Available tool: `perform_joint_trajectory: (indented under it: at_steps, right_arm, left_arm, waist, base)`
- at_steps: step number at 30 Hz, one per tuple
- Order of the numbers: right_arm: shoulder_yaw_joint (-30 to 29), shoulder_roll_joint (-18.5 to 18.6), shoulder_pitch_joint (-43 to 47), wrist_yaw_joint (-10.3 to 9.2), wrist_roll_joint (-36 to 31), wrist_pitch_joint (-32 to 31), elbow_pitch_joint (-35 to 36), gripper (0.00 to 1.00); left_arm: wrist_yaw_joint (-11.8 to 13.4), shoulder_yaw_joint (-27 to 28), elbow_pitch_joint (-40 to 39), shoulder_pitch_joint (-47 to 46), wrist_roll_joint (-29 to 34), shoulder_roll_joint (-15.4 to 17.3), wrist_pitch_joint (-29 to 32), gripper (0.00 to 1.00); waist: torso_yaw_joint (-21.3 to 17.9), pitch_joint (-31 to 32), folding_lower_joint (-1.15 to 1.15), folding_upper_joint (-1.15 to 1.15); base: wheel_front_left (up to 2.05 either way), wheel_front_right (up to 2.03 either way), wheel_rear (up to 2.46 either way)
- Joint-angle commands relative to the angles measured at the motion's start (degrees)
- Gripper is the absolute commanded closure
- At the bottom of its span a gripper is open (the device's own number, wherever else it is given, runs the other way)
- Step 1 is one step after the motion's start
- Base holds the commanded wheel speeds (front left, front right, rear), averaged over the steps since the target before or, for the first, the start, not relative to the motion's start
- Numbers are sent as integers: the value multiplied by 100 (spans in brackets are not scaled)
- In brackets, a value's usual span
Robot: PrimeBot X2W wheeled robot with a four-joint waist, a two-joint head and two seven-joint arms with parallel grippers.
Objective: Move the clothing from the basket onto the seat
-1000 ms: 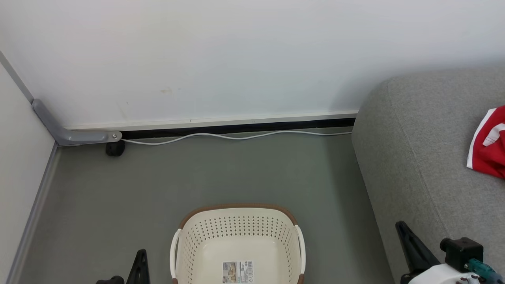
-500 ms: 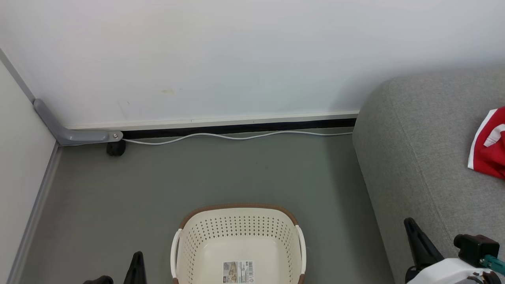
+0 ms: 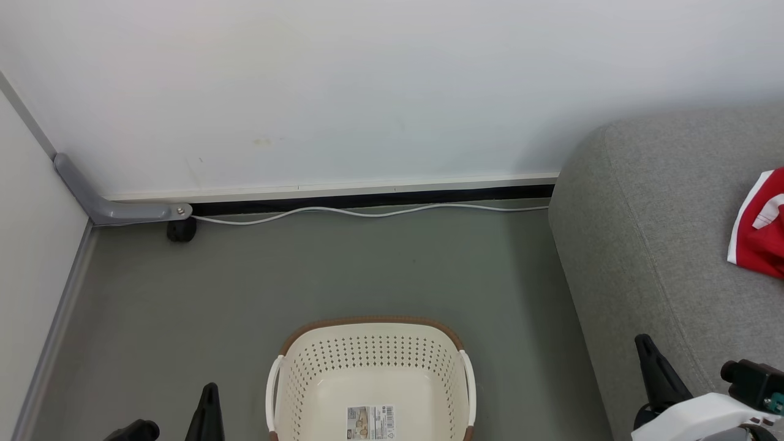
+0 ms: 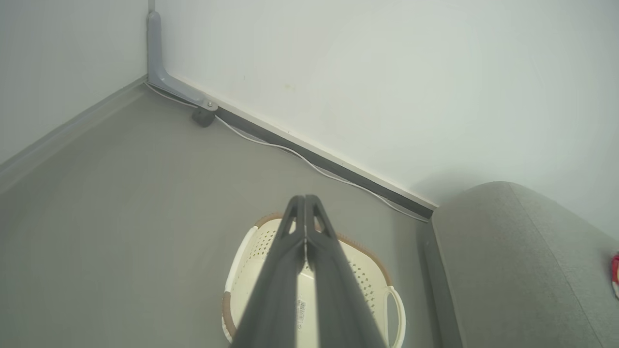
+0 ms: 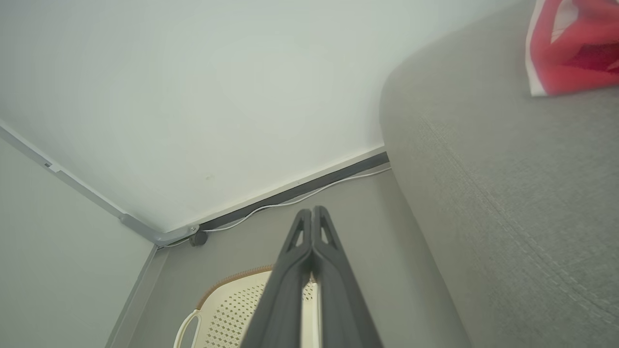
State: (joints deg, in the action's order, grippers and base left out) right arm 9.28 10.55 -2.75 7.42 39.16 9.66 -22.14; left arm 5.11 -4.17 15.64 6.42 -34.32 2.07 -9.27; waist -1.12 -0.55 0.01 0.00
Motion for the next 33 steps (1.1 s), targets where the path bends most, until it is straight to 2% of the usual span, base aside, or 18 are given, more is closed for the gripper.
perform_joint_trajectory:
  at_steps: [1, 33]
  right_arm:
    - [-73, 54, -209, 2, 163, -52, 185, 100]
    - [-567, -211, -253, 3, 1929, -568, 399, 100]
  left_arm:
    - [-73, 113, -130, -275, -176, 45, 27, 100]
    - [-477, 431, -140, -610, -2093, 64, 548, 100]
  waist:
    - [2, 1, -1, 0]
    - [39, 13, -1, 0]
  base:
    - [0, 0, 0]
    - [0, 0, 0]
